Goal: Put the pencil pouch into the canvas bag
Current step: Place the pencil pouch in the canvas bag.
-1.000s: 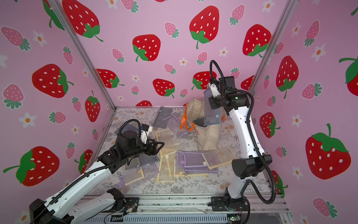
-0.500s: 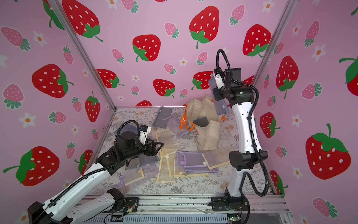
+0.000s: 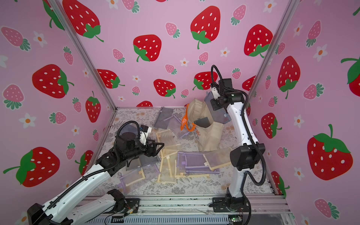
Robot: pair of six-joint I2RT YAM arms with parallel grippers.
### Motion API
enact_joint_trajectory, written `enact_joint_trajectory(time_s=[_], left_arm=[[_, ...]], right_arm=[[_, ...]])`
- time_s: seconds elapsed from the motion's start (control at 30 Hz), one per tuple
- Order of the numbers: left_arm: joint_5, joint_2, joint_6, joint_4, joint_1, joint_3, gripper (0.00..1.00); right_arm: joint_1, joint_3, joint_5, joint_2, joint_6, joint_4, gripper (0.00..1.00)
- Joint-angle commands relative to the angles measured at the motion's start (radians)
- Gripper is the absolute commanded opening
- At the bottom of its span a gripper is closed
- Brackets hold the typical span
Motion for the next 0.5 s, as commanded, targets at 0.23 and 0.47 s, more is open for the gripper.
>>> enact_joint_trajectory(time_s=[0.23, 0.47], left_arm=[[-0.011, -0.019, 0.018, 0.016, 0.003, -0.008, 0.82], [-0.019, -0.025, 0.022, 0.006, 0.003, -0.004, 0.82]], right_arm=[[-0.007, 0.063, 0.123, 0.102, 0.028, -0.044, 0.0], [-0.008, 0.168, 0.129, 0.206, 0.064, -0.054, 0.0]])
